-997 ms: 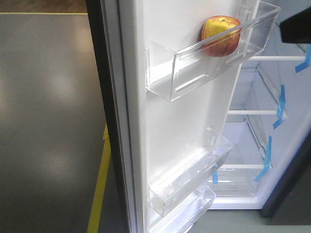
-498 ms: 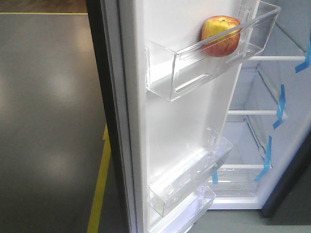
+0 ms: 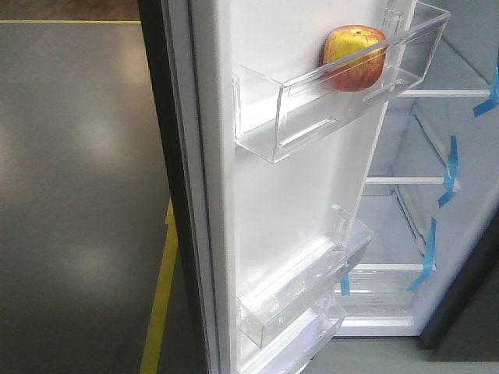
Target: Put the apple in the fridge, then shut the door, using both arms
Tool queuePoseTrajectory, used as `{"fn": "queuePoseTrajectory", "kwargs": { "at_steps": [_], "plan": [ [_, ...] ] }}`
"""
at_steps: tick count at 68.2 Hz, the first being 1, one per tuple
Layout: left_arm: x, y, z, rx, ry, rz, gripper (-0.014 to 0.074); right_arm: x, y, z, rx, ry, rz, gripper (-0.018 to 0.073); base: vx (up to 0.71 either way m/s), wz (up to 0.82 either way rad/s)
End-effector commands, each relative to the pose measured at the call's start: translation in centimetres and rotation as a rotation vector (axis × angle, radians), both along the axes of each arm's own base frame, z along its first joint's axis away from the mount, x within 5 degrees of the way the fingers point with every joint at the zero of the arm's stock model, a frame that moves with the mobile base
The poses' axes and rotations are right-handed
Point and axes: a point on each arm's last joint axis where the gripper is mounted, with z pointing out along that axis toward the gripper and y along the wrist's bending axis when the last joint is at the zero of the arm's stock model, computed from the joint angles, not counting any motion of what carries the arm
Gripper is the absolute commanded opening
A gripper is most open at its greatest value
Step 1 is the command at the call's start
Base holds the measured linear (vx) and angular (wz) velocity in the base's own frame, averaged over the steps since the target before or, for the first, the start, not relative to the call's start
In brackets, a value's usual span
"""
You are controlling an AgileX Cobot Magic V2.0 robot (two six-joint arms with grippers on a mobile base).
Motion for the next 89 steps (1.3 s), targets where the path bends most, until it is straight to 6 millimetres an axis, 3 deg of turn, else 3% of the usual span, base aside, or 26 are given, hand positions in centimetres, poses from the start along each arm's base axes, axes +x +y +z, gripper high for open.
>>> {"fn": "queuePoseTrajectory", "kwargs": {
  "at_steps": [1, 15, 55, 70, 75, 81, 89],
  "plan": [
    [0.0, -0.1, -0.2, -0.008, -0.062, -0.009, -0.0006, -0.7, 0.4, 0.1, 0.067, -0.053, 0.028, 0.0462, 0.00, 0.00],
    [0.0, -0.1, -0.2, -0.008, -0.062, -0.009, -0.0006, -2.2, 0.3, -0.6, 0.058, -0.073, 0.050, 0.0461, 0.00, 0.00],
    [-0.1, -0.1, 0.2, -0.008, -0.103, -0.011, -0.0006, -2.5, 0.3, -0.9, 0.050, -0.038, 0.069, 0.0433, 0.00, 0.00],
    [-0.1, 0.0, 0.4, -0.118, -0.130, -0.013, -0.0006, -2.5, 0.3, -0.9, 0.050, -0.038, 0.069, 0.0433, 0.00, 0.00],
    [-0.3, 0.1, 1.3, -0.216, -0.211, -0.018, -0.0006, -2.5, 0.3, -0.9, 0.049, -0.038, 0.068, 0.0433, 0.00, 0.00],
    [-0.8, 0.2, 3.7, -0.220, -0.309, -0.026, -0.0006, -2.5, 0.3, -0.9, 0.049, -0.038, 0.068, 0.0433, 0.00, 0.00],
    [-1.1, 0.0, 7.3, -0.210, -0.287, -0.036, -0.0006, -2.5, 0.3, -0.9, 0.049, -0.038, 0.068, 0.0433, 0.00, 0.00]
  ]
}}
